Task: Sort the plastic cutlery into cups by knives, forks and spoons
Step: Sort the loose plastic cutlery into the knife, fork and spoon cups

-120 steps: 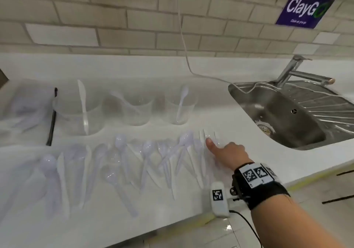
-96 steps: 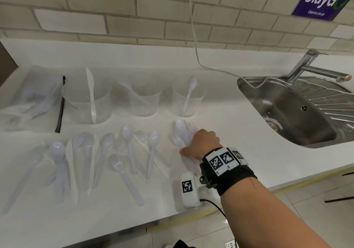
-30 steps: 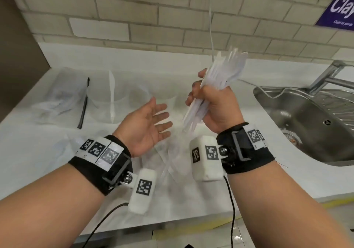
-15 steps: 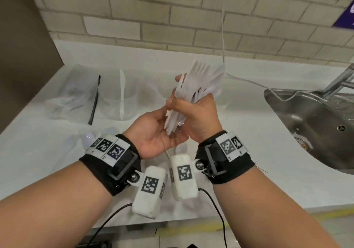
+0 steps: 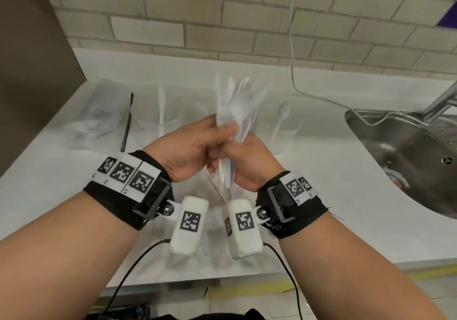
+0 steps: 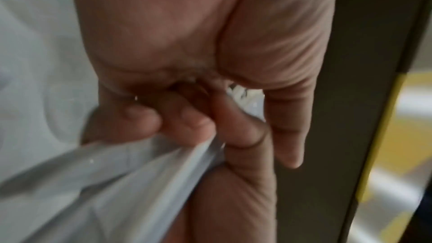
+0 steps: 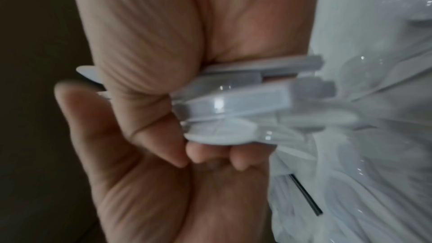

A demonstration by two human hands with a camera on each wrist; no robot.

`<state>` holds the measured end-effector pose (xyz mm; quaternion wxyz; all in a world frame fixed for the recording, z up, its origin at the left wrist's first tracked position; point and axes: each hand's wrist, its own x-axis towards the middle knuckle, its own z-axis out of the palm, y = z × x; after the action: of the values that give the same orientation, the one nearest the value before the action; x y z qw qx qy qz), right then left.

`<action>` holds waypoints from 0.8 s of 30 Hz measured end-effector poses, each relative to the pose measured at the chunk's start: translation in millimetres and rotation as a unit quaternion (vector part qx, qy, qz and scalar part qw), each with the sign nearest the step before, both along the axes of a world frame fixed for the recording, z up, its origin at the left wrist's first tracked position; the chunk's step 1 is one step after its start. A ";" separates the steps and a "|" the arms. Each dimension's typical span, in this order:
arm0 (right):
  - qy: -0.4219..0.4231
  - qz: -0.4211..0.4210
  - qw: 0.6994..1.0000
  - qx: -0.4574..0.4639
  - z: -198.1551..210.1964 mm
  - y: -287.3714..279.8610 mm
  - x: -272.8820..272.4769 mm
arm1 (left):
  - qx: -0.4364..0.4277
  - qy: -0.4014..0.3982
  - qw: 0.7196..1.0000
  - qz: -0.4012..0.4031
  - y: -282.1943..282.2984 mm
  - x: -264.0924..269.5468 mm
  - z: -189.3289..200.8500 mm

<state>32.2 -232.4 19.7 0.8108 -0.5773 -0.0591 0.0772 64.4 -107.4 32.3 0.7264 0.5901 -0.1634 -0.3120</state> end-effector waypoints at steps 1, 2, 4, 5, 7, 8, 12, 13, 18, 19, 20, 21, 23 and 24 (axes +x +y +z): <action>0.005 0.023 0.999 -0.026 -2.6 4.2 -2.1 | 0.044 -0.037 0.998 0.003 -1.3 -1.5 2.1; 0.013 0.037 0.998 -0.044 -5.2 7.5 -3.6 | 0.076 -0.058 0.995 0.010 -3.2 -3.3 3.1; 0.033 0.054 0.997 -0.050 -9.1 10.3 -5.5 | 0.102 -0.070 0.992 0.038 -5.4 -7.6 1.0; 0.042 0.067 0.996 -0.048 -10.6 10.7 -5.7 | 0.102 -0.072 0.991 0.054 -5.5 -9.1 -0.6; 0.064 0.085 0.994 -0.039 -12.2 12.5 -3.1 | 0.102 -0.076 0.988 0.082 -4.5 -12.3 0.4; 0.074 0.088 0.993 -0.030 -12.2 12.9 -1.3 | 0.098 -0.073 0.988 0.096 -3.8 -12.3 0.3; 0.071 0.033 0.988 -0.133 -5.8 5.7 7.9 | 0.005 0.006 0.970 0.242 0.6 -1.5 2.4; 0.059 -0.019 0.977 -0.204 -2.2 0.2 11.3 | -0.013 0.006 0.960 0.281 3.5 2.2 3.1; -0.071 -0.263 0.927 -0.258 30.1 -12.7 24.0 | 0.189 -0.144 0.923 0.302 12.7 14.4 -13.4; -0.102 -0.259 0.921 -0.274 36.4 -10.3 24.9 | 0.237 -0.169 0.911 0.293 12.6 14.1 -16.2; -0.129 -0.243 0.914 -0.297 42.2 -7.5 25.4 | 0.271 -0.183 0.901 0.285 12.2 14.0 -17.9; -0.151 -0.224 0.906 -0.325 46.3 -3.9 25.6 | 0.291 -0.191 0.893 0.285 11.1 14.1 -17.9; -0.164 -0.202 0.890 -0.375 51.6 5.3 27.0 | 0.311 -0.194 0.887 0.281 8.8 14.0 -17.1; -0.158 -0.207 0.882 -0.393 52.1 9.6 28.5 | 0.318 -0.197 0.884 0.279 7.7 14.1 -17.4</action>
<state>60.8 -222.9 71.9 0.4949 -0.8521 -0.0300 -0.1680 78.5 -99.7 14.9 0.5095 0.8601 -0.0237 -0.0088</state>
